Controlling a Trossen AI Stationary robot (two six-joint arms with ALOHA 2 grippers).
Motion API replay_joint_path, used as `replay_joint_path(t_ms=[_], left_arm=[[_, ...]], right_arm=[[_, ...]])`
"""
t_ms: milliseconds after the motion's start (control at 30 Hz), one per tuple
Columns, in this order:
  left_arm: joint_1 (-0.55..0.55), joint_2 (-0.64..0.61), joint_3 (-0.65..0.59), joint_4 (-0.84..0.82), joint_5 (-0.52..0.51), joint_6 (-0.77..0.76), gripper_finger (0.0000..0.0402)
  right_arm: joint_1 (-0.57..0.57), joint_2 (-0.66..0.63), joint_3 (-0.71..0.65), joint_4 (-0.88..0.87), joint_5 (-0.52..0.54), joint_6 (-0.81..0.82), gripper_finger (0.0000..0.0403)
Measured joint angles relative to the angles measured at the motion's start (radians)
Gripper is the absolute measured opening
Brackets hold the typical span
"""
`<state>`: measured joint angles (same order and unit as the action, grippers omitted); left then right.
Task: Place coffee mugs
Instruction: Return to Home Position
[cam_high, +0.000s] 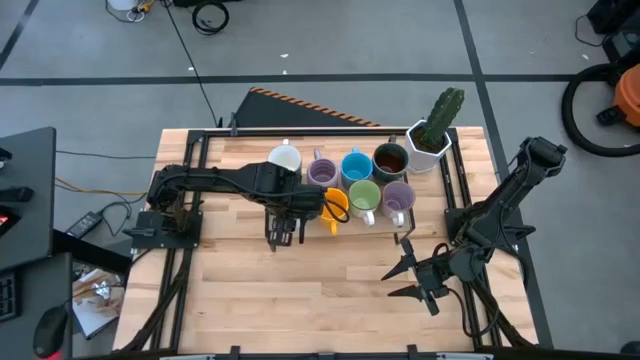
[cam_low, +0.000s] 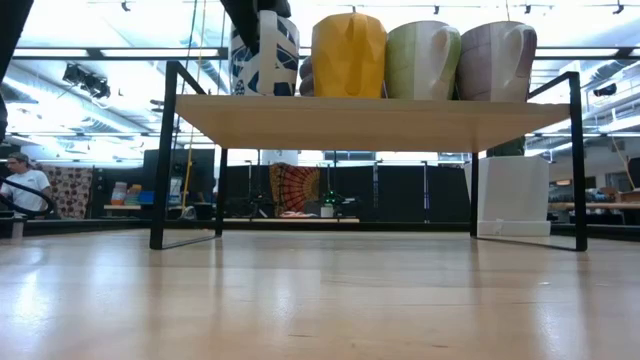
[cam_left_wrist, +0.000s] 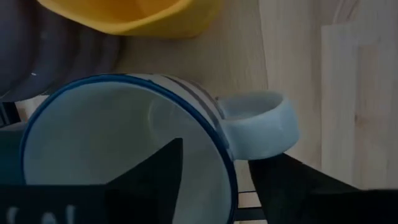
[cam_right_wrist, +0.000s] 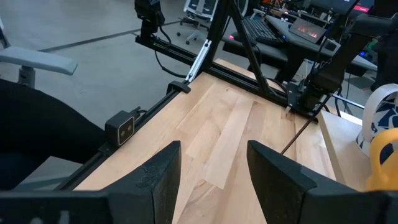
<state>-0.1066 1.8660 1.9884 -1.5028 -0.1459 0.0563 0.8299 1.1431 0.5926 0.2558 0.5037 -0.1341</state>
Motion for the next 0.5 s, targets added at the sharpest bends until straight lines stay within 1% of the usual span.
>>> replay_joint_path(t_ms=[167, 500], left_arm=[[0.000, 0.000, 0.000, 0.000, 0.000, 0.001, 0.0207], [-0.011, -0.017, 0.000, 0.004, -0.016, 0.013, 0.0208]], right_arm=[[0.000, 0.000, 0.000, 0.000, 0.000, 0.000, 0.0189], [0.000, 0.000, 0.000, -0.002, 0.000, 0.000, 0.0189]])
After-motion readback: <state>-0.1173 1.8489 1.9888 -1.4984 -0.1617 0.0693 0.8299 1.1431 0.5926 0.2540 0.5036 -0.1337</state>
